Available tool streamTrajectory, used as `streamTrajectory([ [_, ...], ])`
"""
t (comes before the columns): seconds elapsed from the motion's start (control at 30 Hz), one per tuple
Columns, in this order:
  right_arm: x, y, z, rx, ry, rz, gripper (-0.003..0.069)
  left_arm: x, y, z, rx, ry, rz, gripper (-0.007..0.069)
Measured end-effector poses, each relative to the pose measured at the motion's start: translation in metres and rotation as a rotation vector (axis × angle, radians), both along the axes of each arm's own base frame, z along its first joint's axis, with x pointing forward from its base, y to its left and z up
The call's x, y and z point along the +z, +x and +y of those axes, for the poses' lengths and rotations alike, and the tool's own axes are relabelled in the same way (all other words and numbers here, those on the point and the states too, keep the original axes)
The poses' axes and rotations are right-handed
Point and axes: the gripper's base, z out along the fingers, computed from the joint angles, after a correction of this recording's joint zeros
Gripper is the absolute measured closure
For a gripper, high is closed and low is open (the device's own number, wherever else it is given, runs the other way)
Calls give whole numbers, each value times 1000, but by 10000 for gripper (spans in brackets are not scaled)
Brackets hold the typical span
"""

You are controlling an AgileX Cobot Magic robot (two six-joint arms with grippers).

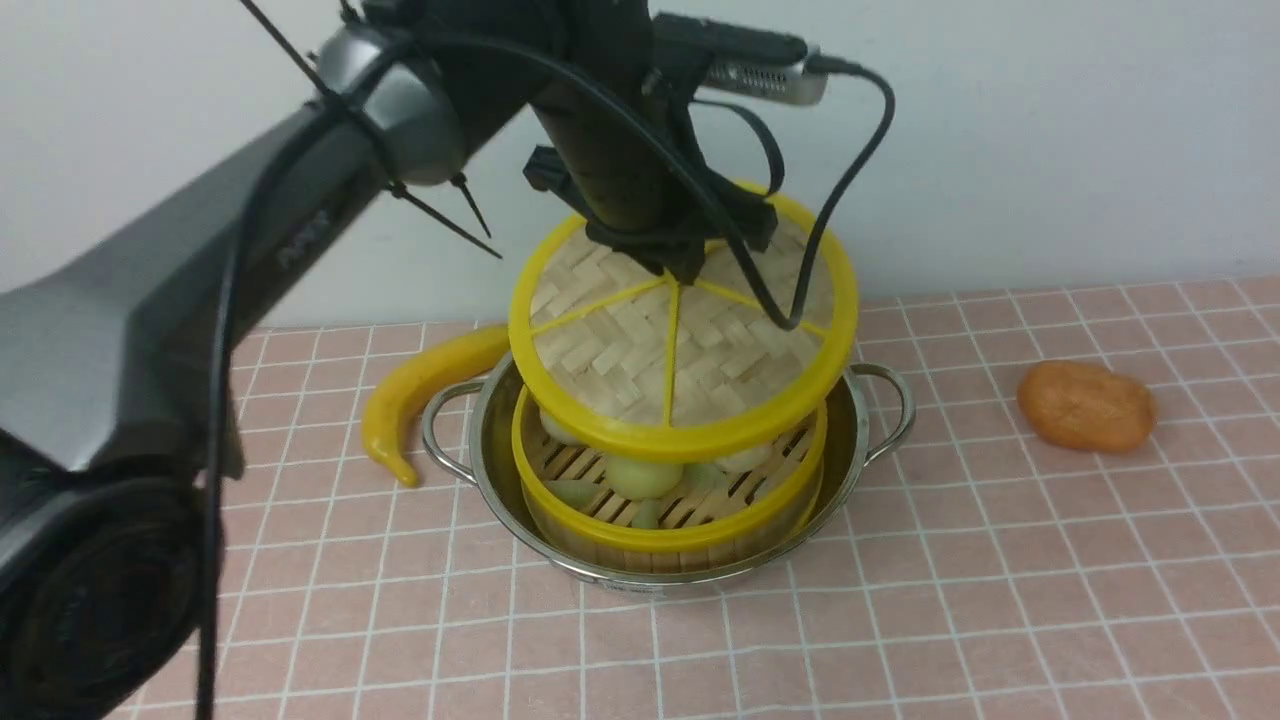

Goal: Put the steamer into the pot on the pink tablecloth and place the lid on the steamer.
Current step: 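Place the yellow bamboo steamer lid onto the steamer in the pot with the left gripper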

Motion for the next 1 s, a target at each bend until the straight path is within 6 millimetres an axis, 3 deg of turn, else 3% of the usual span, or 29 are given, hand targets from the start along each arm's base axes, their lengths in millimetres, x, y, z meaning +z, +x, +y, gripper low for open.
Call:
streamTrajectory([
  [0.1,0,0,0,0,2,1,146,30,-18,11,1,-21,-46,508],
  [0.23,0,0,0,0,2,1,146,39,-28,18,5,-5,-61,508],
  [0.47,0,0,0,1,3,1,146,11,-19,13,4,27,5,508],
  [0.73,0,0,1,3,7,3,146,-35,-2,4,-7,84,90,508],
  [1.0,0,0,1,4,16,7,146,-48,2,2,-6,109,109,508],
])
